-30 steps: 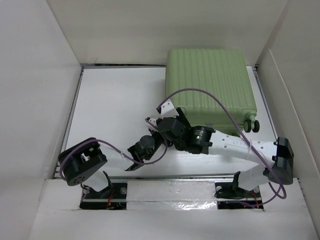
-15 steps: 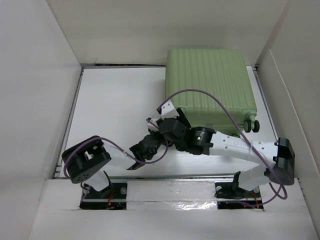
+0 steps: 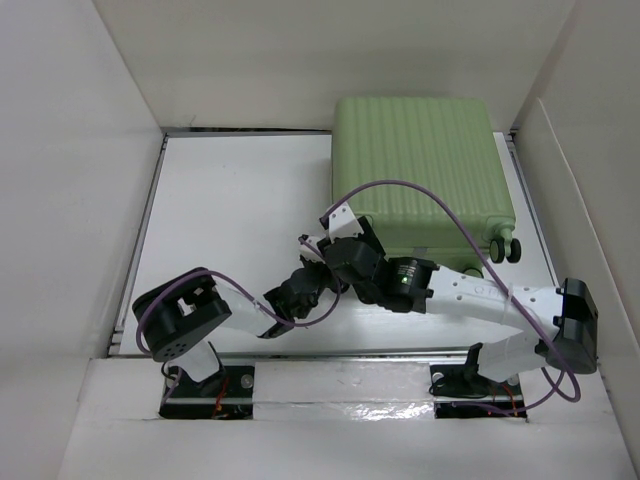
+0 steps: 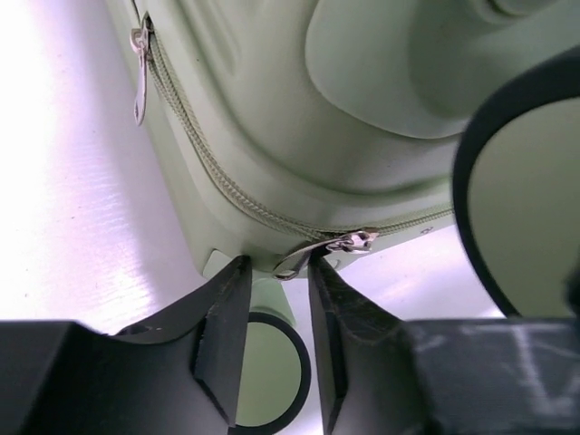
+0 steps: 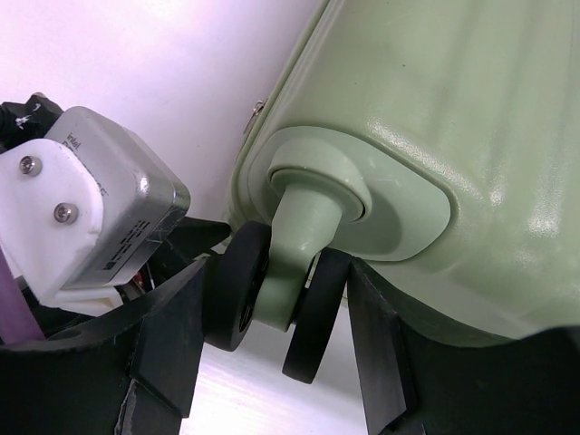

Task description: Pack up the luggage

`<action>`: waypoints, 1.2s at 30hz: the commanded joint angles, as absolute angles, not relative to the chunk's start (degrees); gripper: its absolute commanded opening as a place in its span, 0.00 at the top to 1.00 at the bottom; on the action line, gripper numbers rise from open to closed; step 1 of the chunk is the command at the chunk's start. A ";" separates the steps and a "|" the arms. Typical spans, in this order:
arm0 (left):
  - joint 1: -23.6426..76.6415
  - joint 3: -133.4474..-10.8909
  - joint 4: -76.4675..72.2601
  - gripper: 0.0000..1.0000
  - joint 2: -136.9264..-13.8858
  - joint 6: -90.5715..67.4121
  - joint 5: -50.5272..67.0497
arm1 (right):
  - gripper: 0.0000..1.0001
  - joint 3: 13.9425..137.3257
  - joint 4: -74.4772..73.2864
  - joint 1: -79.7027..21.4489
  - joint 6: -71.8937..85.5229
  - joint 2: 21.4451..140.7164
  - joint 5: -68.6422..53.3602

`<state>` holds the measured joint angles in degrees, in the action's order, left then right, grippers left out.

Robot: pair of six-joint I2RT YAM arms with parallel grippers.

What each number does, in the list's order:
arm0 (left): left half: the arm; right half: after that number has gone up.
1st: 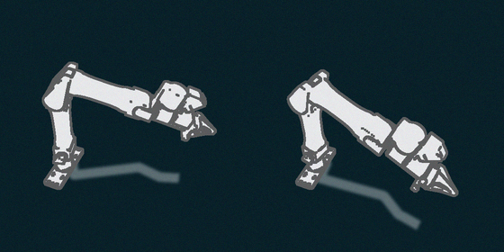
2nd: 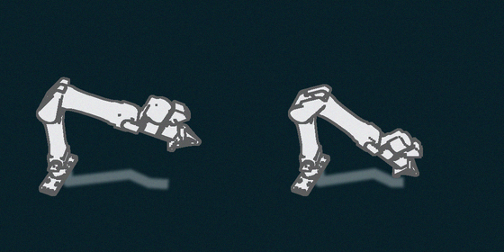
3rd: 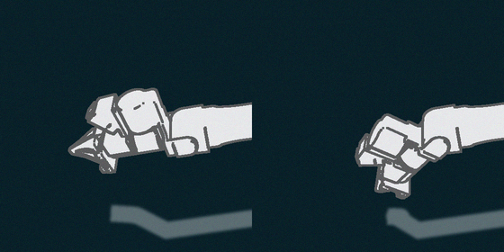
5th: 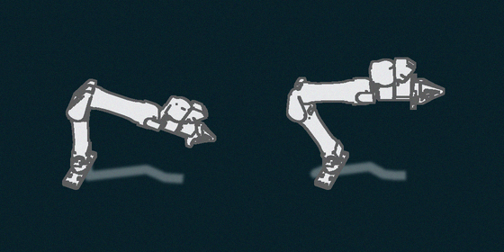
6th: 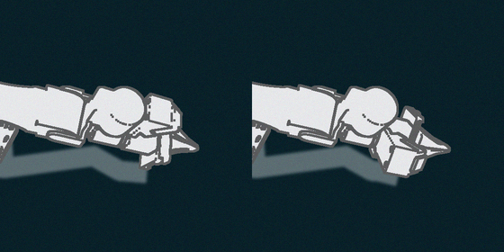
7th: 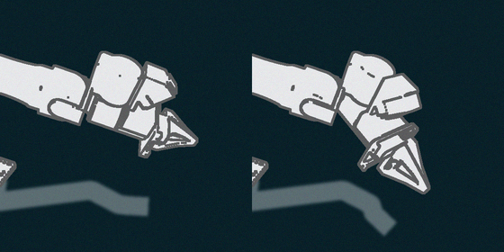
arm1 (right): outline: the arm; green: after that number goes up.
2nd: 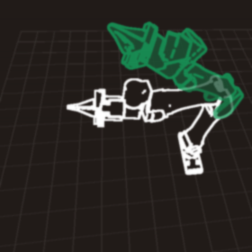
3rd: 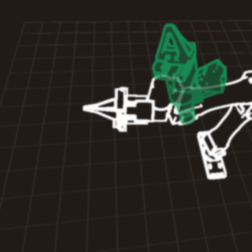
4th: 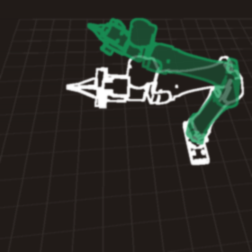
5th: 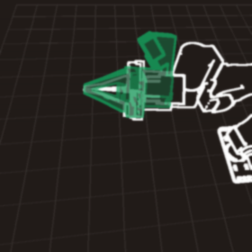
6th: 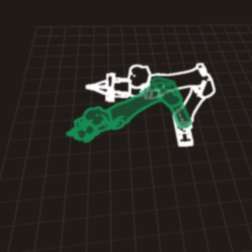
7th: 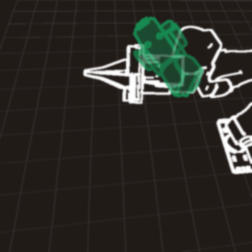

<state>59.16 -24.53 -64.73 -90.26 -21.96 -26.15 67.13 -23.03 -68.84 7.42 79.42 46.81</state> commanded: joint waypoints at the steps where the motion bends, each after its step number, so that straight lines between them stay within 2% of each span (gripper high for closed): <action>1: 59.33 -26.46 -78.65 0.75 -87.45 -21.09 -22.51 | 0.71 66.97 -15.21 -69.26 5.10 77.87 39.82; 8: 59.33 -25.31 -81.74 0.96 -87.97 -21.09 -17.59 | 0.71 66.36 -14.94 -69.26 5.18 77.78 40.34; 10: 59.33 -25.31 -81.91 0.96 -88.50 -20.92 -16.79 | 0.71 66.18 -14.77 -69.26 5.19 77.61 40.34; 17: 59.33 -26.10 -81.12 0.64 -89.38 -20.92 -18.71 | 0.72 65.66 -14.33 -69.26 5.10 77.17 39.99; 19: 59.33 -27.06 -80.51 0.64 -89.65 -20.66 -19.42 | 0.71 65.65 -14.15 -69.26 5.10 76.82 39.90; 22: 59.33 -27.60 -81.73 0.77 -90.26 -20.83 -20.83 | 0.72 65.22 -13.71 -69.26 4.84 76.64 39.38; 23: 59.33 -27.86 -82.09 0.87 -90.44 -20.57 -20.92 | 0.72 65.21 -13.62 -69.26 4.92 76.64 39.38; 26: 59.33 -28.92 -82.09 1.00 -90.53 -19.87 -21.97 | 0.72 64.95 -13.45 -69.26 4.92 76.90 38.94; 32: 59.33 -25.58 -85.34 1.00 -87.98 -20.04 -24.95 | 0.73 63.99 -12.92 -69.26 5.62 76.47 38.85; 36: 59.33 -23.12 -82.97 1.00 -85.96 -20.48 -27.94 | 0.81 62.93 -12.66 -69.26 6.24 75.24 39.55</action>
